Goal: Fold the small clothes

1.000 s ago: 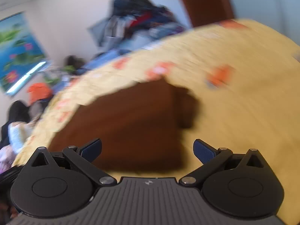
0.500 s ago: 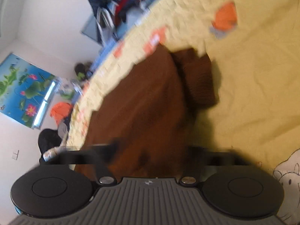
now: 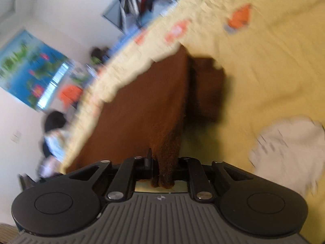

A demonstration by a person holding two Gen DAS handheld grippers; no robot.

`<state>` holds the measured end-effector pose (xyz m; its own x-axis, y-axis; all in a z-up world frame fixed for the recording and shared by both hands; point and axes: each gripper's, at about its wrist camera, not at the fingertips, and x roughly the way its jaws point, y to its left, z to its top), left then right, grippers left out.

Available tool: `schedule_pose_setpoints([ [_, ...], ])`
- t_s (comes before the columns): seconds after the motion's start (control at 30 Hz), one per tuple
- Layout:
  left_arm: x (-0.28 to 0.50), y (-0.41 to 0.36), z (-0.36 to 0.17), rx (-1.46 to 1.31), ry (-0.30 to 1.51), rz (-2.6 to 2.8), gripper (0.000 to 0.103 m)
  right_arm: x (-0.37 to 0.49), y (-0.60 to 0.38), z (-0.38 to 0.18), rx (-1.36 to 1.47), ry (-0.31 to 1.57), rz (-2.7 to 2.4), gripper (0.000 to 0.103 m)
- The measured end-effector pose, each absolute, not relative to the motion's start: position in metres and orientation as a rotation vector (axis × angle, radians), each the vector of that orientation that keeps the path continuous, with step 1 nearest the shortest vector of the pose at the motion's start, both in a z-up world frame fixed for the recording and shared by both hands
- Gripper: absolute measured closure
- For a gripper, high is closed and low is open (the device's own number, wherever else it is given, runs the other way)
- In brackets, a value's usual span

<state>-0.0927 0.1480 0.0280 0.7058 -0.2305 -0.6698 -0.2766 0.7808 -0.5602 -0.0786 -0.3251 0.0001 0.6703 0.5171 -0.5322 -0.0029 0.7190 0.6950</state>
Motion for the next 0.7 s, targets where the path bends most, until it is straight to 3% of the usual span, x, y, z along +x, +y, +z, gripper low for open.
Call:
schedule_pose_setpoints([
  [0.03,-0.098,0.146,0.041,-0.621,0.756,0.048,0.083,-0.079,-0.325,0.0,0.721,0.793,0.323,0.045],
  [0.07,-0.103,0.141,0.053,-0.539,0.699,0.07,0.079,-0.082,-0.33,0.009,0.723,0.755,0.286,0.026],
  [0.1,-0.106,0.133,0.065,-0.453,0.64,0.087,0.075,-0.086,-0.335,0.019,0.711,0.696,0.249,0.021],
  [0.13,-0.105,0.122,0.075,-0.366,0.58,0.086,0.072,-0.087,-0.336,0.03,0.686,0.641,0.226,0.021],
  [0.2,-0.092,0.1,0.085,-0.234,0.511,0.038,0.044,-0.078,-0.329,0.049,0.616,0.575,0.206,0.02],
  [0.23,-0.083,0.086,0.085,-0.173,0.489,0.016,0.038,-0.069,-0.32,0.057,0.583,0.553,0.217,0.019],
  [0.37,-0.029,0.037,0.061,0.035,0.508,-0.031,0.036,-0.022,-0.262,0.066,0.403,0.518,0.281,0.005],
  [0.5,0.009,0.033,0.021,0.07,0.657,-0.005,0.032,0.025,-0.206,0.041,0.1,0.568,0.208,0.003],
  [0.57,-0.003,0.038,0.009,0.134,0.582,-0.035,0.032,0.035,-0.199,0.007,-0.029,0.628,0.155,0.0],
  [0.7,-0.01,0.045,0.015,0.124,0.61,-0.059,0.032,0.03,-0.208,0.005,-0.021,0.599,0.202,0.0],
])
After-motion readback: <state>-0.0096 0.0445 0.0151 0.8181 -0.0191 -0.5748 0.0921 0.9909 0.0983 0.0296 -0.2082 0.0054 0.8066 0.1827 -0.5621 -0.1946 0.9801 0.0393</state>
